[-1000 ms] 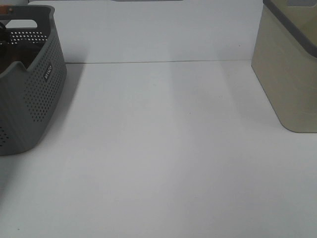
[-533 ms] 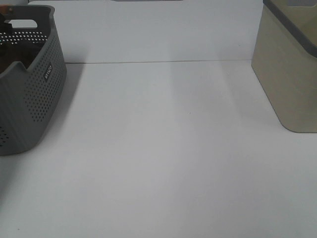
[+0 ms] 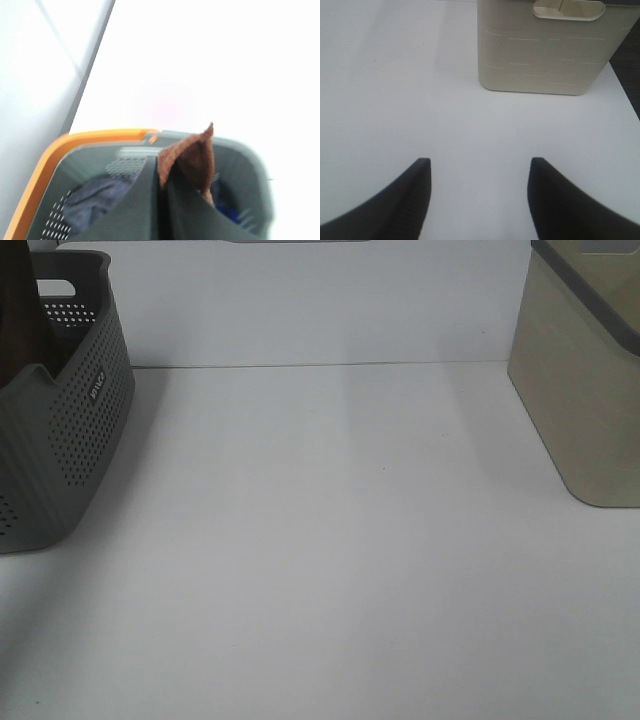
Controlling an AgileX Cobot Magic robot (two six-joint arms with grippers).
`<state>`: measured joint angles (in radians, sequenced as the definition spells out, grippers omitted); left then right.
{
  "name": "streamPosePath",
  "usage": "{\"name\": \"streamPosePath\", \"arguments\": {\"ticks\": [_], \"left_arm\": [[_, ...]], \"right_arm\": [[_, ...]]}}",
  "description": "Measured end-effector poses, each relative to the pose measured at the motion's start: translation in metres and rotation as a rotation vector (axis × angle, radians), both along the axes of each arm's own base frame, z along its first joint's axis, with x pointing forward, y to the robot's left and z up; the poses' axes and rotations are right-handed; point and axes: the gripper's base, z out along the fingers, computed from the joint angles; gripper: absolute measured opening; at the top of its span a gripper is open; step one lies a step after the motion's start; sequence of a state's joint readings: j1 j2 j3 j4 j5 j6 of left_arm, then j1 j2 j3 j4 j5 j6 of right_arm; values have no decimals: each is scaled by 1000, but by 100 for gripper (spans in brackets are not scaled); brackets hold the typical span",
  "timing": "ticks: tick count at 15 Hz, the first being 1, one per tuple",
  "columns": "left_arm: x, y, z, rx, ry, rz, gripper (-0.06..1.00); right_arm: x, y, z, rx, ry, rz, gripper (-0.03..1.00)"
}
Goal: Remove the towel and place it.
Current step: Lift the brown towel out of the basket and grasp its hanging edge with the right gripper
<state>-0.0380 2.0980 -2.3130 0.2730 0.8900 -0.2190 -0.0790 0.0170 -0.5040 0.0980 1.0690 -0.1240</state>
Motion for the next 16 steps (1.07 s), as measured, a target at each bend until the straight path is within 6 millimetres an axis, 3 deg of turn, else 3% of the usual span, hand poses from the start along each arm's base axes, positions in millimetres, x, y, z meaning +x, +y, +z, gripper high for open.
{"name": "streamPosePath", "arguments": {"ticks": [2,3,6,7,8,11,13,16], "left_arm": [[-24,-39,40,9,-100,-105,0],[-31,-50,49,10,-121,-136,0],[-66,-112,80,24,-190,-304,0],[-73,-134,81,25,-193,-361,0],[-88,-172,80,20,-193,-458,0],[-114,-225,83,1,-227,-601,0],[-125,-244,86,-10,-256,-654,0],[-138,-268,85,-23,-278,-722,0]], "right_arm": [[0,0,0,0,0,0,55],[0,0,0,0,0,0,55],[0,0,0,0,0,0,55],[0,0,0,0,0,0,55],[0,2,0,19,-1,10,55],[5,11,4,151,-5,60,55],[16,17,9,241,34,102,55],[50,30,12,358,169,236,55]]}}
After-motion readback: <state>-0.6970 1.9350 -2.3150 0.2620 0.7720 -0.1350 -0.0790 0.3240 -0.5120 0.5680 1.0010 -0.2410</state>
